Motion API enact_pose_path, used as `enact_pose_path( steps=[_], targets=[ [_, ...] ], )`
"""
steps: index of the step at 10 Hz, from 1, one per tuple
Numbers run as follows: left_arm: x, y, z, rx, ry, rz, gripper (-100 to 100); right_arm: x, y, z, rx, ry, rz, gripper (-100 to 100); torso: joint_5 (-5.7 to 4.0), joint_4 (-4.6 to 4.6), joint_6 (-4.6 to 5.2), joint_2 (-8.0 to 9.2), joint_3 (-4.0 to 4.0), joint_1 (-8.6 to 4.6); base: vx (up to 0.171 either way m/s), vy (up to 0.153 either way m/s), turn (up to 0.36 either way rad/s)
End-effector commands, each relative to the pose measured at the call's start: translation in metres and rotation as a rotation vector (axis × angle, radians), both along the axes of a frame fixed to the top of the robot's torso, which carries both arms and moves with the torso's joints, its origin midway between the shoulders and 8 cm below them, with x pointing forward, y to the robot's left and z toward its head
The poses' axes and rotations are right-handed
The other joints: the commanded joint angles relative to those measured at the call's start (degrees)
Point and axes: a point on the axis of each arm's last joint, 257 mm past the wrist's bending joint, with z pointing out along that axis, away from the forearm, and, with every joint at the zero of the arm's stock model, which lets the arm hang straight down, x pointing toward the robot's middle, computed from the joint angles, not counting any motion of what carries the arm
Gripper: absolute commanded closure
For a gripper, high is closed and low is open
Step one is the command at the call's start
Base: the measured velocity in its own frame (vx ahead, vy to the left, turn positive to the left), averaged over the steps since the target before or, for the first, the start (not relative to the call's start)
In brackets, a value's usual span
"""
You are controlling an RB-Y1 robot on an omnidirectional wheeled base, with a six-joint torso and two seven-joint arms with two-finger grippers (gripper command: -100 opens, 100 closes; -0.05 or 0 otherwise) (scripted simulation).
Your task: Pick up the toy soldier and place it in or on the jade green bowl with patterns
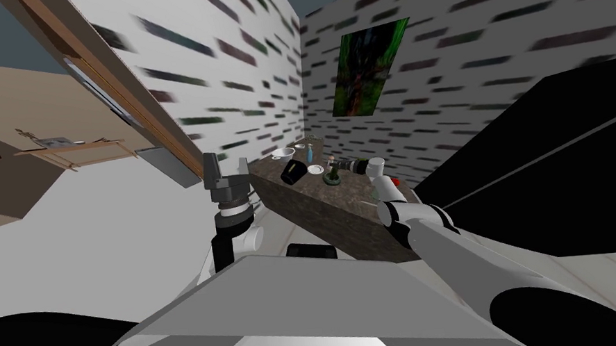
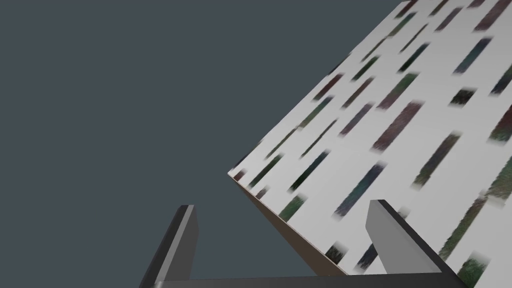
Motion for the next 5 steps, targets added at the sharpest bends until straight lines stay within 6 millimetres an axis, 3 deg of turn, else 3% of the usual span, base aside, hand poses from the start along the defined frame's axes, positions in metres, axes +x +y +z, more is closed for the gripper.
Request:
enact_pose_path(
  steps=[1, 5],
  targets=[
    [0.0, 0.0, 0.0, 0.0, 0.0, 0.0, 0, 0.0, 0.0, 0.0, 0.0, 0.0, 0.0, 0, 0.0, 0.0, 0.0, 0.0, 0.0, 0.0, 0.0, 0.0, 0.0],
    [0.0, 0.0, 0.0, 0.0, 0.0, 0.0, 0, 0.0, 0.0, 0.0, 0.0, 0.0, 0.0, 0, -0.02, -0.01, 0.0, -0.02, -0.01, -0.06, 0.0, 0.0, 0.0]
  ],
)
